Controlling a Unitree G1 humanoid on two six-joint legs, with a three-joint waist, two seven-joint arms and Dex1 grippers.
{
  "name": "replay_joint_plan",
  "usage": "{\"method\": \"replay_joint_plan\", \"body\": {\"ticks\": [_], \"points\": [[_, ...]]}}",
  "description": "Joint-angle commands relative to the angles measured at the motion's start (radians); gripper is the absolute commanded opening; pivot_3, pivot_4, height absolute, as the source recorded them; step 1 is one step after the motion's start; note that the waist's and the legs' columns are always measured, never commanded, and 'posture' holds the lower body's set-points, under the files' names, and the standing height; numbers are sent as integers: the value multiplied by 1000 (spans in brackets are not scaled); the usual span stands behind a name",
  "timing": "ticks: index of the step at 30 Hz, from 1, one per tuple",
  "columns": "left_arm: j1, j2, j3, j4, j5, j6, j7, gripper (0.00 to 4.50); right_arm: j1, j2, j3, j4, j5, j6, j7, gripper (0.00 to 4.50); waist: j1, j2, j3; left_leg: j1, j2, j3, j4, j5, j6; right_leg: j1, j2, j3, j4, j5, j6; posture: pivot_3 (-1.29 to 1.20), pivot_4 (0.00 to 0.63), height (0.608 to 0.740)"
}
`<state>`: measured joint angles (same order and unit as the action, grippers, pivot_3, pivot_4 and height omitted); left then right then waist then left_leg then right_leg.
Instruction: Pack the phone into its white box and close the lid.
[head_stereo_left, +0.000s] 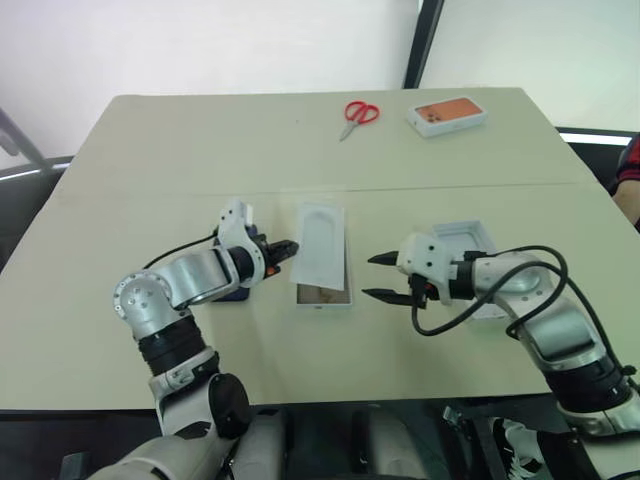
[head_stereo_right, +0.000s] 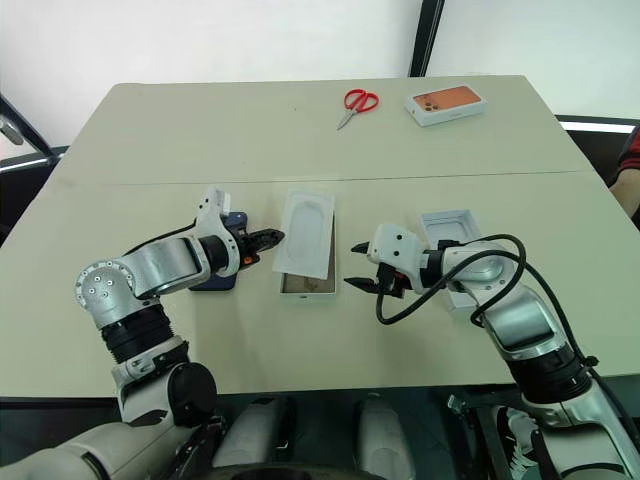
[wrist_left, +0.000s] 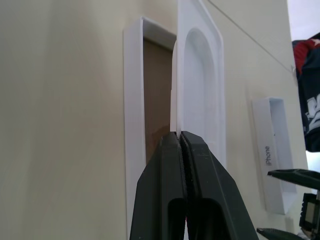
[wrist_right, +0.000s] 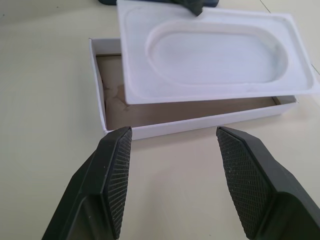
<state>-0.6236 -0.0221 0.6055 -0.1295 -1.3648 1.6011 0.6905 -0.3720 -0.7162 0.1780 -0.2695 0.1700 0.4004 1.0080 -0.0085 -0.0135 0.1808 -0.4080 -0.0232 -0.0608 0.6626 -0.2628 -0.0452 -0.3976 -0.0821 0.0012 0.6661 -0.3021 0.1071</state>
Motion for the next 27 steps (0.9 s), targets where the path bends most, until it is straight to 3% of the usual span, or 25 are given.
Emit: {"method": "replay_joint_plan", "body": {"ticks": [1, 11, 12, 16, 20, 24, 27], "points": [[21, 25, -59, -32, -110, -48, 67, 0, -17, 7, -12, -5, 6, -27, -4, 2804, 0, 0, 0, 0, 0, 0, 0, 0, 0, 0, 0, 0, 0, 0, 0, 0, 150, 740], [116, 232, -344, -31, -466, -330, 241, 0, -21, 12, -7, 30, 2, -67, -1, 2804, 1, 0, 0, 0, 0, 0, 0, 0, 0, 0, 0, 0, 0, 0, 0, 0, 150, 740], [124, 258, -372, -35, -493, -355, 244, 608, -21, 12, -8, 31, 2, -68, -1, 2862, 1, 0, 0, 0, 0, 0, 0, 0, 0, 0, 0, 0, 0, 0, 0, 0, 150, 740], [139, 364, -457, -59, -582, -439, 221, 2347, -23, 10, -13, 35, 5, -72, 0, 2862, 0, 0, 0, 0, 0, 0, 0, 0, 0, 0, 0, 1, 0, 0, 0, 0, 150, 740], [152, 471, -477, -88, -607, -476, 127, 4374, -36, 23, -26, 36, 22, -66, -8, 2862, 0, 0, 0, 0, 0, 0, 0, 0, 0, 0, 0, 1, 0, 0, 0, 0, 150, 740], [149, 607, -443, -114, -569, -490, -11, 4374, -79, 66, -46, 43, 62, -30, -31, 2862, -5, 1, 0, 0, 0, 0, 0, 0, 0, 0, 1, 1, 0, 0, 0, 0, 150, 740], [156, 700, -407, -193, -310, -549, -224, 4414, -115, 97, -28, 50, 64, 18, -53, 2101, -4, 1, 0, 1, 0, 0, -1, 0, 0, 0, 1, 1, 0, 0, 0, 0, 150, 740]]}}
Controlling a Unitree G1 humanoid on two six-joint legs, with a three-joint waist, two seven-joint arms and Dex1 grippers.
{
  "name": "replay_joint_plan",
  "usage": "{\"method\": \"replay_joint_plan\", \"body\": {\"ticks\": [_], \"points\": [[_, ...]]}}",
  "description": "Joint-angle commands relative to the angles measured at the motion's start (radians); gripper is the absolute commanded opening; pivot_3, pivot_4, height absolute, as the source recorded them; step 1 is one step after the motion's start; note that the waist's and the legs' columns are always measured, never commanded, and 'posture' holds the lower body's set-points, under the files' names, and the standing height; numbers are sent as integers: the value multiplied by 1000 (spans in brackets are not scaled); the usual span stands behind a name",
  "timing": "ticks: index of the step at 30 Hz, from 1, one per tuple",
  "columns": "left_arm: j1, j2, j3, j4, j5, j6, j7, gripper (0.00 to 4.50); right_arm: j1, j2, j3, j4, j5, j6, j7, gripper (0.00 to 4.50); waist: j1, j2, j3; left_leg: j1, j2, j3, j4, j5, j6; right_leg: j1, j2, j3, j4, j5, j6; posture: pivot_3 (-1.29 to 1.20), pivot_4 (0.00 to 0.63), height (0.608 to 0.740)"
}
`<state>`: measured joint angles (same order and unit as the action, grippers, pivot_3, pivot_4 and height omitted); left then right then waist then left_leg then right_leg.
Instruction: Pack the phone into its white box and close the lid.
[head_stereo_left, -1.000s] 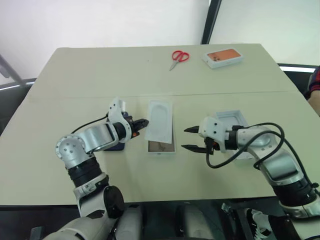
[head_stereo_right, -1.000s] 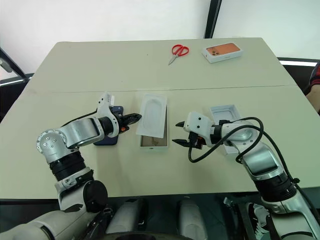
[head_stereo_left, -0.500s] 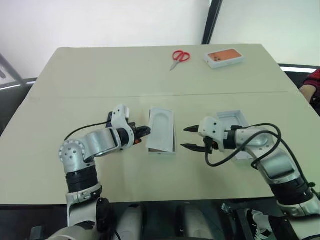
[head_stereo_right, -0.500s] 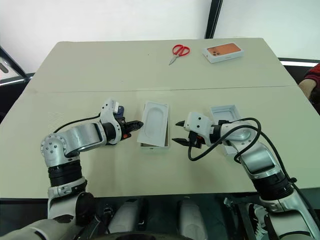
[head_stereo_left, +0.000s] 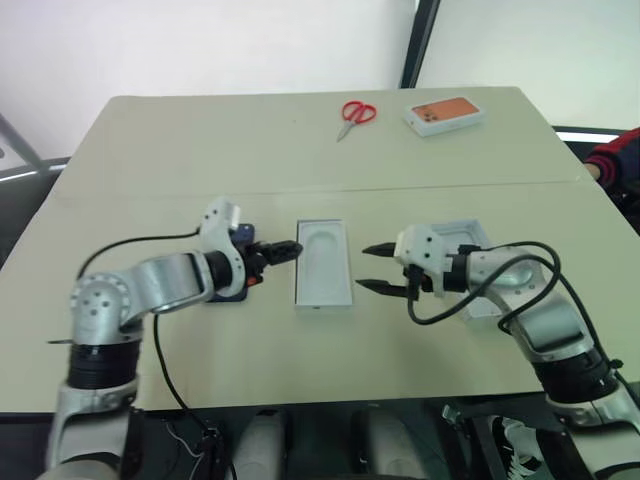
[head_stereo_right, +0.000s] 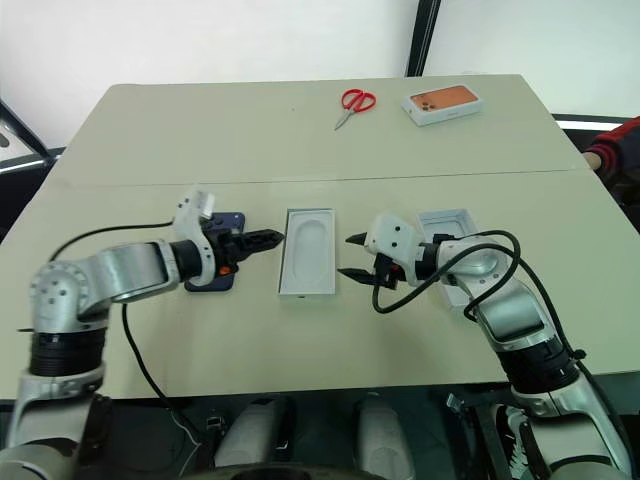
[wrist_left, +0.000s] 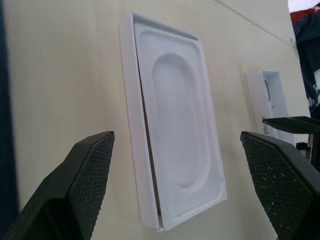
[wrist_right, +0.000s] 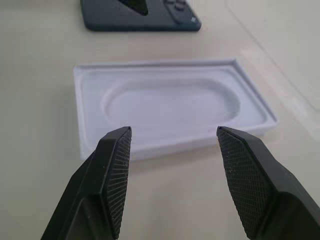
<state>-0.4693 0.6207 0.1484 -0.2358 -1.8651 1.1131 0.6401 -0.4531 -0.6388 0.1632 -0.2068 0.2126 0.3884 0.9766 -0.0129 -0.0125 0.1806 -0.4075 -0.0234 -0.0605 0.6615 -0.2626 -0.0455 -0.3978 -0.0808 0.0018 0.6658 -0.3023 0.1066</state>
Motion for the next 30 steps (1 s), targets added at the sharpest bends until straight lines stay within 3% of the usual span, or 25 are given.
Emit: {"method": "replay_joint_plan", "body": {"ticks": [1, 4, 9, 16, 23, 30], "points": [[20, 91, 52, -124, 305, -103, -258, 4414, -43, 32, 0, -16, 16, 44, -29, 1647, 1, 0, 0, 0, -1, 0, 0, 0, 0, 0, 0, 0, 0, 0, 0, 0, 150, 740], [105, 165, 56, -186, 513, -189, -486, 4414, -79, 81, 53, -15, -12, 99, -67, 18, 1, 0, 0, 0, -1, 1, -1, 0, 0, 0, 0, 0, -1, 0, 0, 0, 150, 740], [289, 294, 30, -234, 785, -316, -859, 4414, -170, 188, 159, 57, -163, 196, -237, 18, -3, 1, 1, 0, 0, 3, -5, 0, 0, -4, 1, 2, -1, 0, -1, 0, 150, 740], [612, 411, 54, -260, 1068, -516, -1269, 4414, -270, 286, 261, 225, -282, 179, -314, 18, -6, 1, 1, 0, 2, 3, -12, 0, 1, -8, 0, 3, -2, 0, -1, 0, 150, 740], [696, 354, 128, -285, 1058, -529, -1395, 4414, -368, 353, 310, 447, -381, 101, -360, 18, -4, 2, 1, 0, 2, 3, -12, -1, 2, -8, 0, 2, -1, 1, -3, 0, 150, 740], [692, 317, 123, -302, 1100, -517, -1409, 4414, -414, 420, 296, 574, -423, 19, -397, 18, -9, 2, 1, 0, 3, 3, -13, -1, 2, -8, 1, 2, -1, 1, -3, 0, 150, 740]]}}
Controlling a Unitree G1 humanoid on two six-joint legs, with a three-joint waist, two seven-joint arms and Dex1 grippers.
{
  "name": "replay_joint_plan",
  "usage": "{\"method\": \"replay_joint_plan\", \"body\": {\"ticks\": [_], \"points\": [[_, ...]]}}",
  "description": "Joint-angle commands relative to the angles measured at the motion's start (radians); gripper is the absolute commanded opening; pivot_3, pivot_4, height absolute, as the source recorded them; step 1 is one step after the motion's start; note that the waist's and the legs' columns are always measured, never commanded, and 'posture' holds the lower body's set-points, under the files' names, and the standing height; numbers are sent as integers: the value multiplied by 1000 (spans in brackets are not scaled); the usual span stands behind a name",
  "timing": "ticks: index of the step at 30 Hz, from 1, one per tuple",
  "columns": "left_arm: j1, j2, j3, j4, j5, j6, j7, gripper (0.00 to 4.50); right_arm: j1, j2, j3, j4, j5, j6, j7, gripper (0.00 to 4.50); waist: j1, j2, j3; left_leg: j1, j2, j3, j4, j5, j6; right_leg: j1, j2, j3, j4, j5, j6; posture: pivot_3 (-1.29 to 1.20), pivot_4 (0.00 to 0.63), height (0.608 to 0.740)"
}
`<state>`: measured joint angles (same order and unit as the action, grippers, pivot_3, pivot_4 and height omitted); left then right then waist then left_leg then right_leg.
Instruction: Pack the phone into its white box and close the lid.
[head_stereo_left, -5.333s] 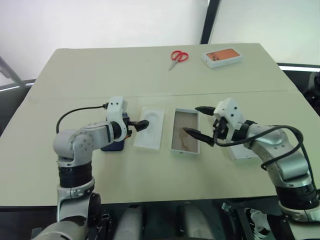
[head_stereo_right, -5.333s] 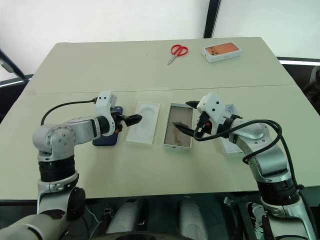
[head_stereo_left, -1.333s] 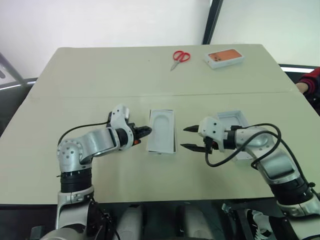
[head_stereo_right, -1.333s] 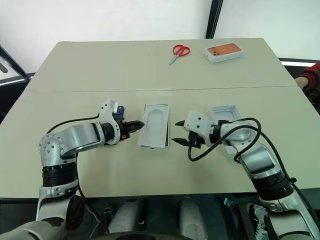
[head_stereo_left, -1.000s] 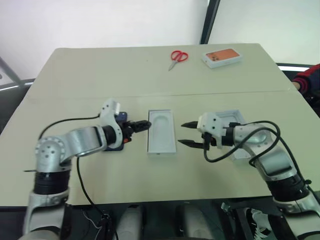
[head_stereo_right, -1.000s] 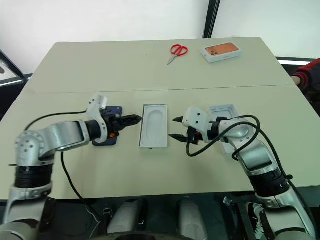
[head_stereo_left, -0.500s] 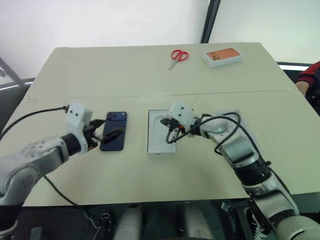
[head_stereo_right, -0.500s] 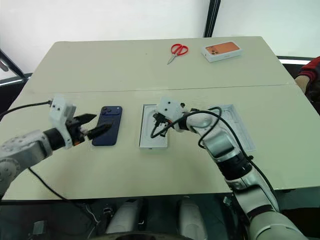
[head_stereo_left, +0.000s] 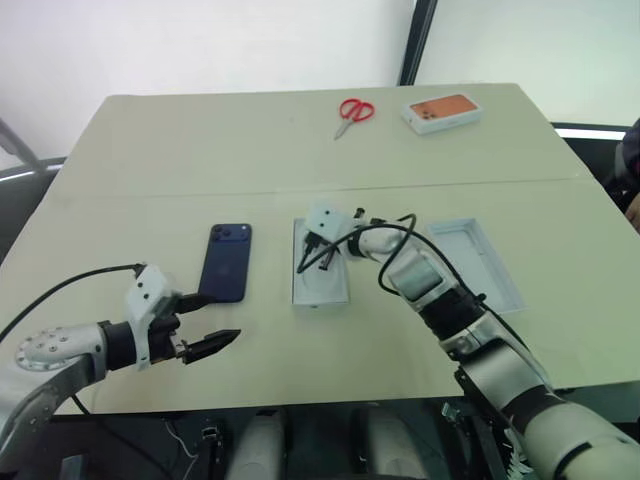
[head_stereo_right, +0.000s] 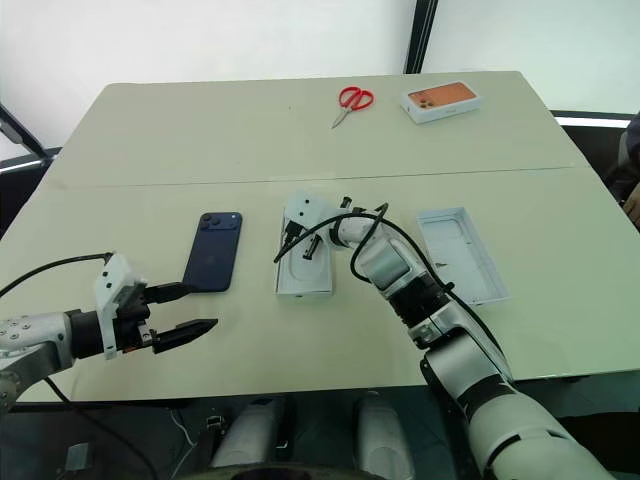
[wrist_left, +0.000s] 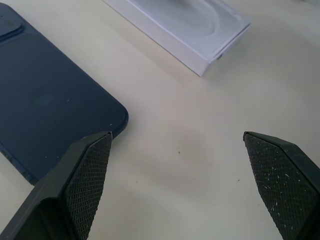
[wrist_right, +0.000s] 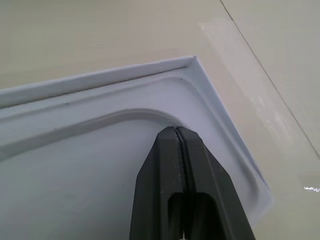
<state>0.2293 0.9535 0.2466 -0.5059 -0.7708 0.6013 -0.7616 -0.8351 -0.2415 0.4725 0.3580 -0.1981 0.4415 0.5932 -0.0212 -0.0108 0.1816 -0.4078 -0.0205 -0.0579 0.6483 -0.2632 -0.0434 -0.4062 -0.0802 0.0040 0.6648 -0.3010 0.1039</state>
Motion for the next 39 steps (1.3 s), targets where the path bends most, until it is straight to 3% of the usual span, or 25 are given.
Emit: {"method": "replay_joint_plan", "body": {"ticks": [1, 8, 12, 17, 26, 34, 39], "points": [[-12, -23, 24, -35, 5, -1, -4, 4414, -30, 27, -14, 15, -17, -42, -16, 18, -2, 0, 0, 0, 0, 0, 0, 0, 0, 0, 0, 0, 0, 0, 0, 0, 150, 740], [-32, -54, 26, -50, 10, 7, 1, 4414, -3, -1, -39, -62, -16, -26, 24, 18, 0, 0, 0, 0, 0, 0, 0, 0, 0, 0, 0, 0, 0, 0, 0, 0, 150, 740], [-42, -74, 52, -40, 12, 15, 23, 4414, 75, -117, -68, -276, 37, 0, 157, 18, 10, 0, 0, 0, 0, 0, 0, 0, 0, 0, -1, 0, 0, 0, 0, 0, 150, 740], [-71, -96, 49, -10, 31, 24, 48, 4414, 201, -204, -16, -473, 61, 35, 272, 18, 1, 0, 0, 1, 0, 0, 0, 0, 0, 1, 0, 0, 0, 0, 0, 0, 150, 740], [-160, -147, 76, 48, 30, 95, 139, 4414, 211, -150, 17, -469, 1, 47, 209, 18, 5, 0, 0, 1, 0, 0, 1, 0, 0, 1, 0, 0, 0, 0, 0, 0, 150, 740], [-361, -210, 253, 205, -135, 439, 448, 4457, 100, -19, -28, -439, 45, 59, 164, 4, 1, -1, 0, 1, 0, -2, 1, 0, 0, 1, 1, -1, 2, 0, 0, 0, 150, 740], [-535, -197, 247, 355, -166, 736, 564, 4457, 27, 81, 39, -307, -15, 56, 106, 4, 0, -1, -1, 1, -1, -2, 1, 1, -1, 0, 1, -1, 3, 0, 0, 0, 150, 740]]}}
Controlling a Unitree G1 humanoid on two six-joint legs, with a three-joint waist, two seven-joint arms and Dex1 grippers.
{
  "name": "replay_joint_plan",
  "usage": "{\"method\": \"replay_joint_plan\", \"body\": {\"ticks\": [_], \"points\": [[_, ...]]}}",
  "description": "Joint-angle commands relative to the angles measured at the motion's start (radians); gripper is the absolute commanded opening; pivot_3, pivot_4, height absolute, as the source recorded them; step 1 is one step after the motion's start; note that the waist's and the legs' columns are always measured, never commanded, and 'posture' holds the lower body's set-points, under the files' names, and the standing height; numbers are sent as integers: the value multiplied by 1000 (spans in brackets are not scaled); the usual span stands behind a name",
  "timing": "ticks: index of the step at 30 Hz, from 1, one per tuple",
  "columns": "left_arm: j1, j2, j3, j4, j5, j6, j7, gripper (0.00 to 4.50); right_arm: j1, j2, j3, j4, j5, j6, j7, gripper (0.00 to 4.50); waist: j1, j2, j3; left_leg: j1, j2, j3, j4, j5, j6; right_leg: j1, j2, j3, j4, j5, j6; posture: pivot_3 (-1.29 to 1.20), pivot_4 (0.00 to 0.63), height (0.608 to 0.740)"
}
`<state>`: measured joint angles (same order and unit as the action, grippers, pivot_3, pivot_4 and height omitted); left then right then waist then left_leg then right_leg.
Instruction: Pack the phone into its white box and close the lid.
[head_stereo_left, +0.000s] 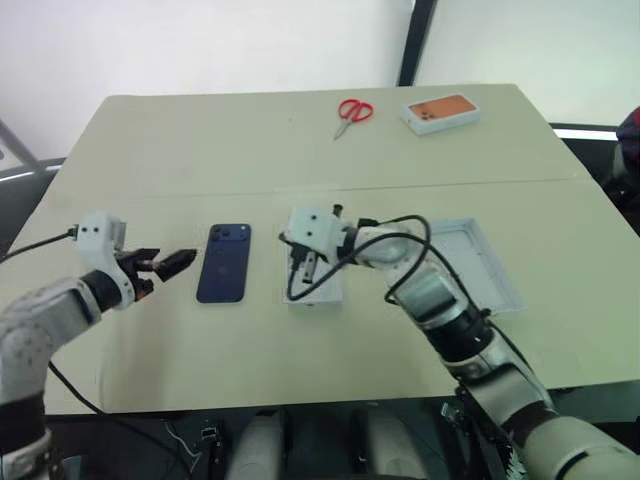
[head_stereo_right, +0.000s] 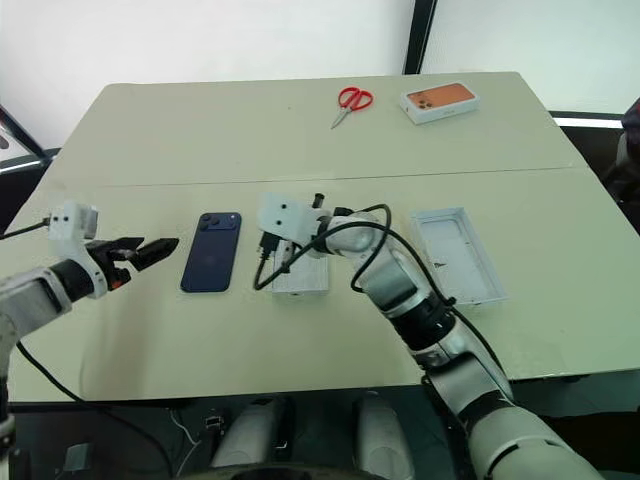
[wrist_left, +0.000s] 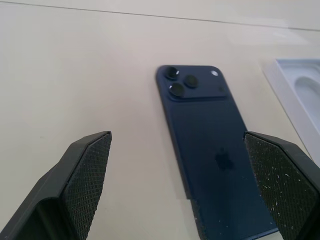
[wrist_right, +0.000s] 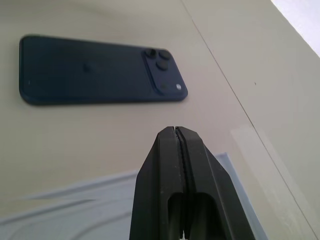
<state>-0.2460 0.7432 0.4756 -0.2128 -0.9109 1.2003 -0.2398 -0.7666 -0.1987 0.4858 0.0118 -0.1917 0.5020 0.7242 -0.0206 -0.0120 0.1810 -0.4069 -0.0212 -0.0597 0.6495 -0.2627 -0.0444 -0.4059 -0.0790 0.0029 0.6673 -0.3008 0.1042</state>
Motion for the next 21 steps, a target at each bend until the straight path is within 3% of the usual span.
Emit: {"method": "replay_joint_plan", "body": {"ticks": [1, 10, 21], "points": [[-94, 11, 15, 92, -35, 189, 44, 4457, -52, 51, 36, 61, -26, -8, -24, 4, 0, 0, 0, 0, -1, 0, 0, 0, 0, 0, 0, 0, 0, 0, 0, 0, 150, 740], [-283, -24, -69, 244, 25, 396, 15, 4457, -132, 140, 148, 260, -83, -43, 11, 4, -8, -1, -1, 0, -2, 0, 0, 5, -9, -1, 0, 0, 1, 0, 0, 0, 150, 740], [-277, -100, -133, 254, 39, 414, 0, 4457, -143, 216, 192, 364, -138, -107, -3, 4, -14, -1, -3, 0, -1, -1, -1, 6, -10, -1, -2, 0, 2, 0, 0, 0, 150, 740]]}}
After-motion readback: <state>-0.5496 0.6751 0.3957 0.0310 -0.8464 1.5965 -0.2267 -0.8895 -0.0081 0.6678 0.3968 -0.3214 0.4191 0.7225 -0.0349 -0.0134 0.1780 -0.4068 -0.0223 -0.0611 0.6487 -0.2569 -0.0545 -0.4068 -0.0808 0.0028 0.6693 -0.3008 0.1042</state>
